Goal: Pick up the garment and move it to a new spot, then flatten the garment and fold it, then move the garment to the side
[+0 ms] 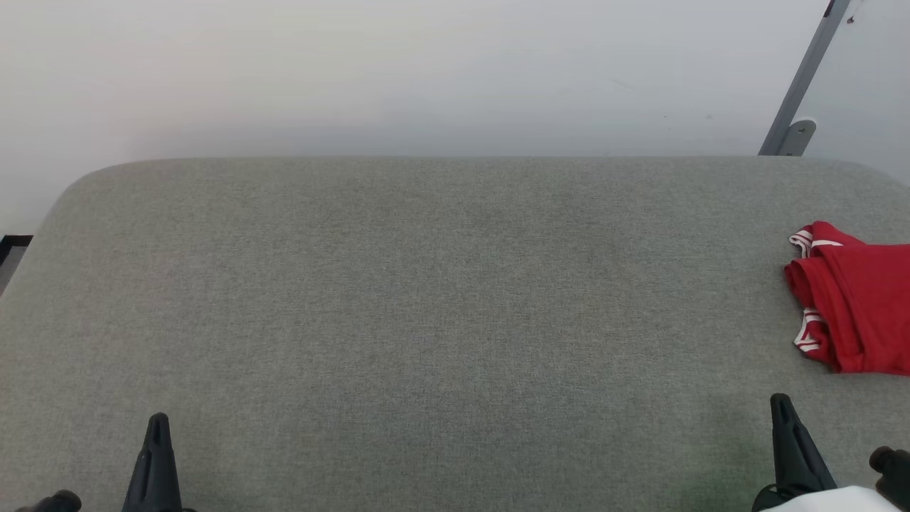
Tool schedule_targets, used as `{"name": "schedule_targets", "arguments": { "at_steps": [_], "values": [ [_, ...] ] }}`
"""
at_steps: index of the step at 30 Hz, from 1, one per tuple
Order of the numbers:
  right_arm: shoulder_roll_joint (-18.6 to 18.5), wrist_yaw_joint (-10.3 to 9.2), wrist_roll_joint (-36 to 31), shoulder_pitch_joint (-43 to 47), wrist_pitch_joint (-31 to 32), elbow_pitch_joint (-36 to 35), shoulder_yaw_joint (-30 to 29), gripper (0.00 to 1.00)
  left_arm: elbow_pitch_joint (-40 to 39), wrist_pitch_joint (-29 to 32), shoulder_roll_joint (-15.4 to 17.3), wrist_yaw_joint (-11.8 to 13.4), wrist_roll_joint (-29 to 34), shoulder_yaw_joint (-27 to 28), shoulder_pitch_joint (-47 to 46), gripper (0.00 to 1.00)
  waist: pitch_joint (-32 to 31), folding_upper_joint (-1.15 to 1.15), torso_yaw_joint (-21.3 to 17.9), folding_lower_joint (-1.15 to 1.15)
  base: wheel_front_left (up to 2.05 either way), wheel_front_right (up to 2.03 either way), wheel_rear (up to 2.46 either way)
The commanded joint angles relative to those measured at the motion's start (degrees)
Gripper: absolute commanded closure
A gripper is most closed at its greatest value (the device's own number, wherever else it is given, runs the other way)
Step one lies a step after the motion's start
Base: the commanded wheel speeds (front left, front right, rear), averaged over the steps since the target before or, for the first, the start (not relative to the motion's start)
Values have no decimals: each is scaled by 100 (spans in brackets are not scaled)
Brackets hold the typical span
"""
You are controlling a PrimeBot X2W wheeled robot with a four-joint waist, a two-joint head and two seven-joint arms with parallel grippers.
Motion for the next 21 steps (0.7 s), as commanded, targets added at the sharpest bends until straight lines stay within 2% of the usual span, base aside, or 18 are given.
{"name": "schedule_targets", "arguments": {
  "at_steps": [1,21],
  "values": [
    [-8,0,150,-151,35,-53,-12,100,-56,33,46,-4,-151,5,-159,100,0,0,-2,0,0,0,0],
    [60,-1,1801,-489,492,61,-39,100,247,473,-25,-9,-1756,-69,-580,100,13,0,-77,0,0,0,0]
  ]
}}
